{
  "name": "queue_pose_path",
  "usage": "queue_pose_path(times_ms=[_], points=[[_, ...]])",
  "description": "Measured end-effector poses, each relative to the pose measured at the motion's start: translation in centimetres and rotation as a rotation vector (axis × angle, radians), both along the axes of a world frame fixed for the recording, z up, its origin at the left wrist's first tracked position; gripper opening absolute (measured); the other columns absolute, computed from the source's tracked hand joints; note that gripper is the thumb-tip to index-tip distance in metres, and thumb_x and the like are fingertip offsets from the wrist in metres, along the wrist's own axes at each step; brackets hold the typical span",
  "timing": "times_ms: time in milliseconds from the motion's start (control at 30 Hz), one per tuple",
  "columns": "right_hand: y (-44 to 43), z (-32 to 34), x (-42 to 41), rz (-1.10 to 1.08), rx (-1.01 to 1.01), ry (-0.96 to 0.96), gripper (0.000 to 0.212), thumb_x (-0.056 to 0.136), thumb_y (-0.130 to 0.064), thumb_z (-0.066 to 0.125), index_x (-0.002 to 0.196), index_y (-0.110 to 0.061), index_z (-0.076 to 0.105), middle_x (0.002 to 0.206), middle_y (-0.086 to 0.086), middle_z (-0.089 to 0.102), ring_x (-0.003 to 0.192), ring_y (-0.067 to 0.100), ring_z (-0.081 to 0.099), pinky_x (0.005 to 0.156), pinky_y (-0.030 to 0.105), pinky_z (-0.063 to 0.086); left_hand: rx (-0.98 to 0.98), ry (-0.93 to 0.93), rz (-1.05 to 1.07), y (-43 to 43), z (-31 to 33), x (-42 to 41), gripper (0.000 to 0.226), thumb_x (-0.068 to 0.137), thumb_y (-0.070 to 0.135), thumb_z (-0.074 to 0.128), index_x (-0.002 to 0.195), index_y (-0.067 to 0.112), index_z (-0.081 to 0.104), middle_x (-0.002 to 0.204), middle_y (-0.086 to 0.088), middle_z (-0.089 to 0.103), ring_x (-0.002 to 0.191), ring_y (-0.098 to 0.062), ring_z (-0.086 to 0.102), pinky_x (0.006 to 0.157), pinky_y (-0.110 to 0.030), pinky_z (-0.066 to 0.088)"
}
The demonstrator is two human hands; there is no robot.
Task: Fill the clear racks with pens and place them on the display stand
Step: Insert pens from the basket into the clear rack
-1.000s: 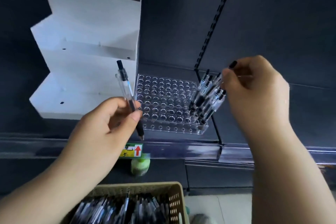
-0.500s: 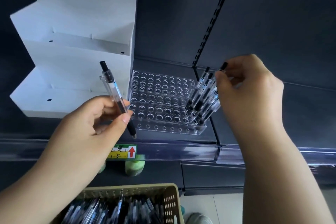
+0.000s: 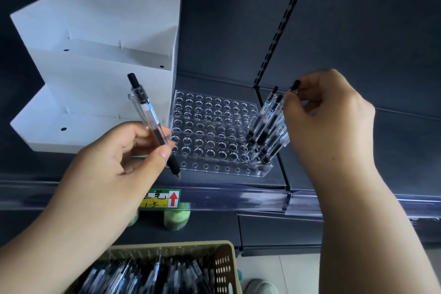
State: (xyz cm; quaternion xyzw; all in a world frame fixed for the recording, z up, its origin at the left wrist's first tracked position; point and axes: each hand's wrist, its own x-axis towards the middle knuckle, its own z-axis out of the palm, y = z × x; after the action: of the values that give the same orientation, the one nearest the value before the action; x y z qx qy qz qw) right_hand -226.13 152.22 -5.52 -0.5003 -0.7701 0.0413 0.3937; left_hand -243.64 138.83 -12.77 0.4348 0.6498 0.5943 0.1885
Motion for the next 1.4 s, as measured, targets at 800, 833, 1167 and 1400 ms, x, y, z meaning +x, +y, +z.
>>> queue_pose_path(times_ms=[800, 833, 1167, 1400], points=[[0.9, -1.9, -0.1, -0.127, 0.042, -0.201, 0.020, 0.081, -0.025, 0.064, 0.099, -0.017, 0.069, 0.110, 0.008, 0.059, 0.107, 0.031, 0.045, 0.080, 0.027, 0.025, 0.001, 0.014, 0.025, -0.1, 0.1, -0.5, 0.028, 0.067, 0.059, 0.055, 0.091, 0.047, 0.062, 0.089, 0.029, 0.068, 0.074, 0.010, 0.065, 0.070, -0.032, 0.051], [1.0, -2.0, -0.1, -0.132, 0.032, -0.199, 0.021, 0.081, -0.026, 0.065, 0.100, -0.018, 0.069, 0.111, 0.007, 0.058, 0.107, 0.030, 0.043, 0.080, 0.027, 0.026, 0.004, 0.011, 0.024, -0.1, 0.0, -0.5, 0.028, 0.067, 0.059, 0.054, 0.091, 0.047, 0.062, 0.089, 0.028, 0.069, 0.075, 0.010, 0.065, 0.071, -0.033, 0.051], [1.1, -1.7, 0.1, -0.126, -0.022, -0.199, 0.014, 0.080, -0.027, 0.066, 0.093, -0.022, 0.070, 0.108, 0.003, 0.056, 0.108, 0.026, 0.041, 0.073, 0.021, 0.019, -0.017, 0.050, 0.038, 0.0, -0.2, -0.6, 0.026, 0.070, 0.061, 0.054, 0.091, 0.049, 0.062, 0.089, 0.029, 0.068, 0.080, 0.011, 0.064, 0.074, -0.043, 0.055], [1.3, -1.5, 0.6, -0.104, -0.041, -0.240, 0.019, 0.081, -0.028, 0.067, 0.099, -0.024, 0.070, 0.111, 0.004, 0.058, 0.111, 0.028, 0.043, 0.067, 0.019, 0.014, -0.067, 0.043, 0.012, 0.1, -0.2, 0.0, 0.022, 0.074, 0.058, 0.066, 0.092, 0.045, 0.064, 0.087, 0.026, 0.069, 0.078, 0.009, 0.064, 0.075, -0.037, 0.053]])
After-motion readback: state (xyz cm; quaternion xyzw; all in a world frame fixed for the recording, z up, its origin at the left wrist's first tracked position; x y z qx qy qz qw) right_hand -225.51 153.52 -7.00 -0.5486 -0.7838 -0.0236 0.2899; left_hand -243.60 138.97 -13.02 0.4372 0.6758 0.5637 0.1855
